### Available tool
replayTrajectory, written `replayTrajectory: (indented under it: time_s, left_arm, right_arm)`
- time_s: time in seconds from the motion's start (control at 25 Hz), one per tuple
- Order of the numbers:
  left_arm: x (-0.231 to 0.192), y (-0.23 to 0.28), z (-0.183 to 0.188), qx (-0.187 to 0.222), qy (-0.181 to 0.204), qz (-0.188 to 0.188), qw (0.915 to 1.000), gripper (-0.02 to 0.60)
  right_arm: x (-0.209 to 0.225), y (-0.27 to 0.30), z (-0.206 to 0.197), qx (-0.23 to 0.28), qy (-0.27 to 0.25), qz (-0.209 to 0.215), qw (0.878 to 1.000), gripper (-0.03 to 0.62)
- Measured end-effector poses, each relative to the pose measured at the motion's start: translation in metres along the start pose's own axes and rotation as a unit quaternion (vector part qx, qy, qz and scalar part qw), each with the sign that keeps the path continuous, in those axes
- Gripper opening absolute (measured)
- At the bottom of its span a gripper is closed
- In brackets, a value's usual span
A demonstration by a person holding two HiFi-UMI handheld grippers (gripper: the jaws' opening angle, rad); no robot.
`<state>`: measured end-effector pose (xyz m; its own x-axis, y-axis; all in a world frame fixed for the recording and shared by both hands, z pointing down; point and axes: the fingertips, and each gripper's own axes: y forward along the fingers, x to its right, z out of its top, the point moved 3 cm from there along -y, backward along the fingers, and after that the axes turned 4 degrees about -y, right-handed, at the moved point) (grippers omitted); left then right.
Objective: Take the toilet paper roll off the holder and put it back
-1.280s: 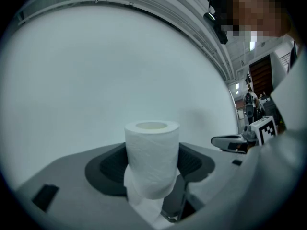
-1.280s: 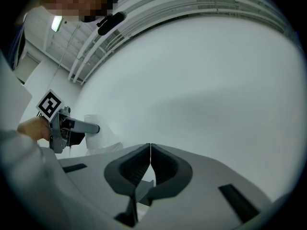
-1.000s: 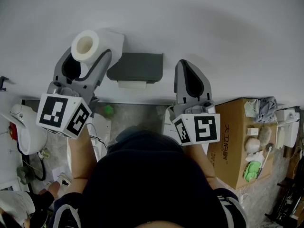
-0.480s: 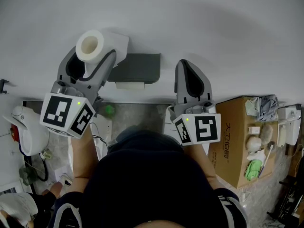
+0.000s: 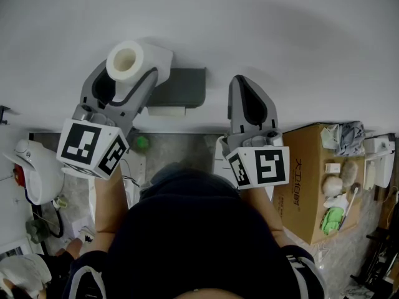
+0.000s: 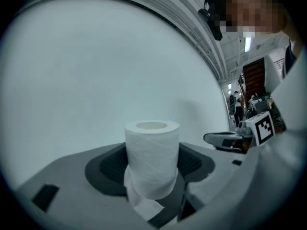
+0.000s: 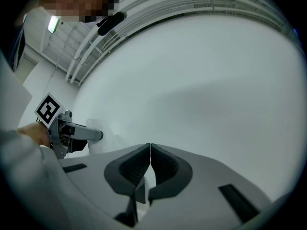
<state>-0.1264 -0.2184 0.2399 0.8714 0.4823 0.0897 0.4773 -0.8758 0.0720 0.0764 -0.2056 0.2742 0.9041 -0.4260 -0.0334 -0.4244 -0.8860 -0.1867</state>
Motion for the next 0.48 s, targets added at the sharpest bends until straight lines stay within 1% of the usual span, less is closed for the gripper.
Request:
replayTrajectory:
  time_s: [0.48]
  left_arm:
    - [0.007,0.011,-0.019,-0.022,-0.001,-0.018,0.9996,0.301]
  right_arm:
    - [-0.001,0.002,-0.004,-0.005,0.002,0.002,1.0,0.017]
